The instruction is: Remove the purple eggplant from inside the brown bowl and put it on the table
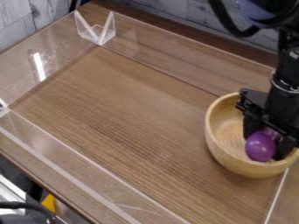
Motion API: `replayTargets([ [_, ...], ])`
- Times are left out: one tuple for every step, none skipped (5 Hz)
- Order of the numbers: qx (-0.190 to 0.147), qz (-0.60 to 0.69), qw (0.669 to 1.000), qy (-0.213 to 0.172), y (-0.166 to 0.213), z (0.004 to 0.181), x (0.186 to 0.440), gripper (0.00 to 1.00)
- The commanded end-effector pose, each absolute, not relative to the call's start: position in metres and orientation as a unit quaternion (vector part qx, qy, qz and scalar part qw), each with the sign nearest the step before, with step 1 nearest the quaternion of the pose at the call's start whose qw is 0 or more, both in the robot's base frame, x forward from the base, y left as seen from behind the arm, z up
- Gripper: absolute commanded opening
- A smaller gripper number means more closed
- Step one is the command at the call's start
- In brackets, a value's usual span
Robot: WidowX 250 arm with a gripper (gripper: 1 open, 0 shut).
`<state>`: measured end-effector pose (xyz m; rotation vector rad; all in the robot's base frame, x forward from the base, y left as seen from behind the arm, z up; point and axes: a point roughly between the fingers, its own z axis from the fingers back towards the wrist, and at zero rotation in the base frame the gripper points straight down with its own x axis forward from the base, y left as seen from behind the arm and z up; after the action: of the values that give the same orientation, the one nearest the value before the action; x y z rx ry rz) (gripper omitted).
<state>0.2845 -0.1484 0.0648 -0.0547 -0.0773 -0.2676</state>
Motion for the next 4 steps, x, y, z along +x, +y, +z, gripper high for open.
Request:
replayTargets([
  [-0.042,-0.172,0.981,-0.072,-0.143,0.091,0.286,0.0],
  [-0.041,-0.157,0.984,-0.077,-0.136,0.096,0.287,0.0],
  [-0.041,-0.141,0.986,-0.082,-0.129,0.101,0.287,0.0],
  [-0.041,-0.125,0.987,-0.089,-0.118,0.112,0.282,0.0],
])
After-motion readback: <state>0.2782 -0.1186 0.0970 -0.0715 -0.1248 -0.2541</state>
